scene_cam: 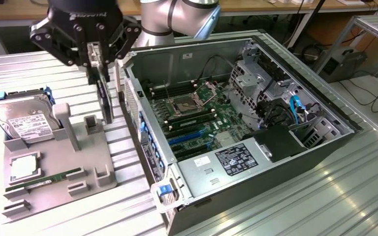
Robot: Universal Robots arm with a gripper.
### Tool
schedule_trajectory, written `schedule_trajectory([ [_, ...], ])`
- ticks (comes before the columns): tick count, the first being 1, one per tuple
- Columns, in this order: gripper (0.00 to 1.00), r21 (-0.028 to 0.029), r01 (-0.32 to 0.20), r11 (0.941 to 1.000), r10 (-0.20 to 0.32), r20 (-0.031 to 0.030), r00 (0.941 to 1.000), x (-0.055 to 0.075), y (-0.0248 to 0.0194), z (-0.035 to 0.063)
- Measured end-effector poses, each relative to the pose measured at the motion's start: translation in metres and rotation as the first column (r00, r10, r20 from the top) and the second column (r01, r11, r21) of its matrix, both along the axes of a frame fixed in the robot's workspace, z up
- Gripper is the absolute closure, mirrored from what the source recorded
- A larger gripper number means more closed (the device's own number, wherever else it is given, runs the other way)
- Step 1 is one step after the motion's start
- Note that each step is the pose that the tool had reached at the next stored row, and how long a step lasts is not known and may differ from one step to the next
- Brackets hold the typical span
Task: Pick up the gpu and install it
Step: 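Pick up the gpu and move the gpu toward the slot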
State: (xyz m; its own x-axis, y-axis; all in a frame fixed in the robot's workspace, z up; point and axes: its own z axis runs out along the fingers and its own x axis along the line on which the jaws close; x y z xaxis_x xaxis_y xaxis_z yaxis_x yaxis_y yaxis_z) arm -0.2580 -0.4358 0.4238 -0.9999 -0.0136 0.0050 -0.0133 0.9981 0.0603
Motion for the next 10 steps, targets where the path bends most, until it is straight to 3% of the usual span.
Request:
schedule_trajectory([
  [10, 0.74, 0.0005, 0.0, 1.0, 0.0, -0.016, 0.9999, 0.05, -0.012, 0.0508],
])
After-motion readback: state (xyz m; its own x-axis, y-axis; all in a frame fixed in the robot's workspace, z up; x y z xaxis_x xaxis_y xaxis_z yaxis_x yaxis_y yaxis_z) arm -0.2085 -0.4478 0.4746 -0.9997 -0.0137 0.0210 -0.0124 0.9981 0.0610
